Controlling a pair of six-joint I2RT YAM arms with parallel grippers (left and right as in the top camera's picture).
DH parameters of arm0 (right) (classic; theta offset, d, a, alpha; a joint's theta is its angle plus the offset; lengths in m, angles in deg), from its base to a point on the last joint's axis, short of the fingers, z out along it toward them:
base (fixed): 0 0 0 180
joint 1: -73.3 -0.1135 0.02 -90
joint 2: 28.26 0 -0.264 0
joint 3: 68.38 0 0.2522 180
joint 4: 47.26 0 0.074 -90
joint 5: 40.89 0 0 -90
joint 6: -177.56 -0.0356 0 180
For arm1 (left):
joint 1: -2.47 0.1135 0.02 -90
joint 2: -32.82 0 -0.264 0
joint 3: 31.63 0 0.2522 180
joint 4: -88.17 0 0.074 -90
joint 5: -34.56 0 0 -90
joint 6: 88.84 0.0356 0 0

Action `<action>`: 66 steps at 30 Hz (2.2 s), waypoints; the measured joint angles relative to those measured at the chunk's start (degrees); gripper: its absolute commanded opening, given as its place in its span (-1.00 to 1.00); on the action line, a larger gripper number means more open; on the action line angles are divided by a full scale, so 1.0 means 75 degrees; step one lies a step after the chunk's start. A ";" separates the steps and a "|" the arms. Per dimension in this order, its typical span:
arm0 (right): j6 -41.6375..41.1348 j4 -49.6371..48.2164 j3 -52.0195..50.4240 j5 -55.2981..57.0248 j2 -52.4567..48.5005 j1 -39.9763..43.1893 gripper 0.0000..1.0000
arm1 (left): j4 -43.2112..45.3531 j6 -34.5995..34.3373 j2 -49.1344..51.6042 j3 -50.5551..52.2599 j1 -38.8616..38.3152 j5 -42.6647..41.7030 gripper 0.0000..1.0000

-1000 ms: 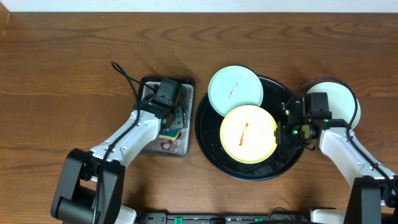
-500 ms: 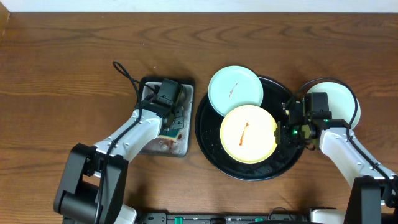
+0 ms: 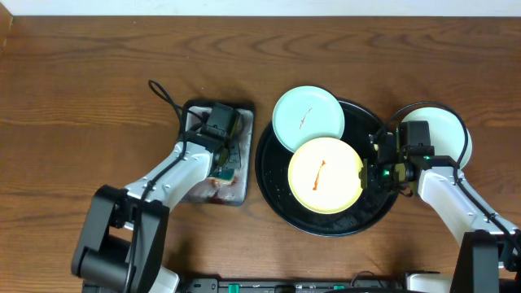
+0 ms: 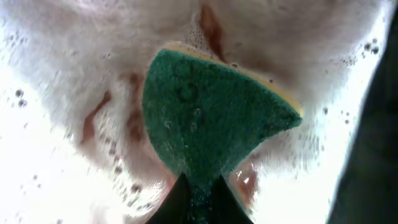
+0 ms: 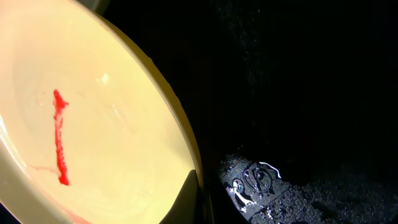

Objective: Clean dirty plates on tray and stack at the side
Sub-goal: 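Rub the sponge in the soapy water and lift it with the left gripper, then carry the green sponge with the left gripper over to the yellow plate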

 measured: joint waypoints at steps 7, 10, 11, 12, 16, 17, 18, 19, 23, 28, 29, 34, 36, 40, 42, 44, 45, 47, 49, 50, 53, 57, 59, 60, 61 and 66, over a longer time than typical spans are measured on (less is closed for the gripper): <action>0.0000 -0.0009 0.0000 0.0105 0.0000 0.0000 -0.98 | -0.0323 0.0364 -0.1192 0.0003 0.0041 -0.0472 -0.85; 0.0000 -0.0012 0.0000 0.0134 0.0000 0.0000 -0.98 | -0.0332 0.0577 -0.1725 0.0003 0.0245 -0.0787 -0.86; 0.0000 -0.0009 0.0000 0.0143 0.0000 0.0000 -0.98 | -0.0338 0.0612 -0.1842 0.0003 0.0353 -0.0912 -0.85; 0.0000 -0.0012 0.0000 0.0149 0.0000 0.0000 -0.98 | -0.0341 0.0667 -0.1955 0.0003 0.0490 -0.1055 -0.86; 0.0000 -0.0012 0.0000 0.0160 0.0000 0.0000 -0.97 | -0.0361 0.0871 -0.2331 0.0003 0.0997 -0.1582 -0.86; 0.0000 -0.0009 0.0000 0.0169 0.0000 0.0000 -0.98 | -0.0361 0.0927 -0.2454 0.0003 0.1102 -0.1719 -0.86; 0.0000 -0.0009 0.0000 0.0172 0.0000 0.0000 -0.97 | -0.0361 0.0950 -0.2553 0.0003 0.1174 -0.1816 -0.85; 0.0003 -0.0012 0.0000 0.0172 0.0000 0.0000 -0.97 | -0.0364 0.0979 -0.2687 0.0003 0.1262 -0.1958 -0.86; 0.0000 -0.0009 0.0000 0.0187 0.0000 0.0000 -0.98 | -0.0361 0.1064 -0.3182 0.0035 0.1527 -0.2576 -0.86; 0.0000 -0.0006 0.0000 0.0262 0.0000 0.0000 -0.98 | 0.0020 0.1110 -0.3905 0.0510 0.1929 -0.3249 -0.86; 0.0000 -0.0006 0.0000 0.0271 0.0000 0.0000 -0.98 | 0.0149 0.1119 -0.4042 0.0688 0.2014 -0.3354 -0.86; 0.0000 -0.0009 0.0000 0.0321 0.0000 0.0000 -0.98 | 0.1183 0.1134 -0.4307 0.1419 0.2410 -0.4127 -0.86; 0.0000 -0.0012 0.0000 0.0326 0.0000 0.0000 -0.98 | 0.1647 0.1157 -0.4293 0.1652 0.2605 -0.4596 -0.85; 0.0000 -0.0009 0.0000 0.0335 0.0000 0.0000 -0.98 | 0.2159 0.1174 -0.4202 0.1874 0.3025 -0.5511 -0.85; 0.0000 -0.0012 0.0000 0.0335 0.0000 0.0000 -0.98 | 0.2194 0.1174 -0.4092 0.1888 0.3235 -0.5858 -0.86; 0.0000 -0.0012 0.0000 0.0341 0.0000 0.0000 -0.98 | 0.2218 0.1174 -0.3937 0.1888 0.3442 -0.6172 -0.86; 0.0000 -0.0012 0.0000 0.0341 0.0000 0.0000 -0.98 | 0.2226 0.1174 -0.3850 0.1888 0.3535 -0.6312 -0.86; 0.0000 -0.0012 0.0000 0.0341 0.0000 0.0000 -0.97 | 0.2253 0.1174 -0.3660 0.1888 0.3713 -0.6569 -0.86; 0.0000 -0.0012 0.0000 0.0341 0.0000 0.0000 -0.98 | 0.2282 0.1174 -0.3468 0.1888 0.3853 -0.6770 -0.85; 0.0000 -0.0012 0.0000 0.0341 0.0000 0.0000 -0.98 | 0.2285 0.1174 -0.3372 0.1888 0.3905 -0.6843 -0.86; 0.0000 -0.0012 0.0000 0.0341 0.0000 0.0000 -0.98 | 0.2305 0.1174 -0.3104 0.1888 0.4004 -0.7020 -0.86; 0.0000 -0.0012 0.0000 0.0344 0.0000 0.0000 -0.98 | 0.2305 0.1174 -0.2888 0.1888 0.4036 -0.7157 -0.86; 0.0000 -0.0009 0.0000 0.0344 0.0000 0.0000 -0.98 | 0.2314 0.1174 -0.2879 0.1888 0.4036 -0.7166 -0.86; 0.0000 -0.0012 0.0000 0.0344 0.0000 0.0000 -0.98 | 0.2326 0.1174 -0.2879 0.1888 0.4036 -0.7169 -0.86; 0.0000 -0.0012 0.0000 0.0344 0.0000 0.0000 -0.98 | 0.2340 0.1174 -0.2879 0.1888 0.4036 -0.7169 -0.85; 0.0000 -0.0012 0.0000 0.0341 0.0000 0.0000 -0.98 | 0.2369 0.1174 -0.2879 0.1888 0.4036 -0.7172 -0.86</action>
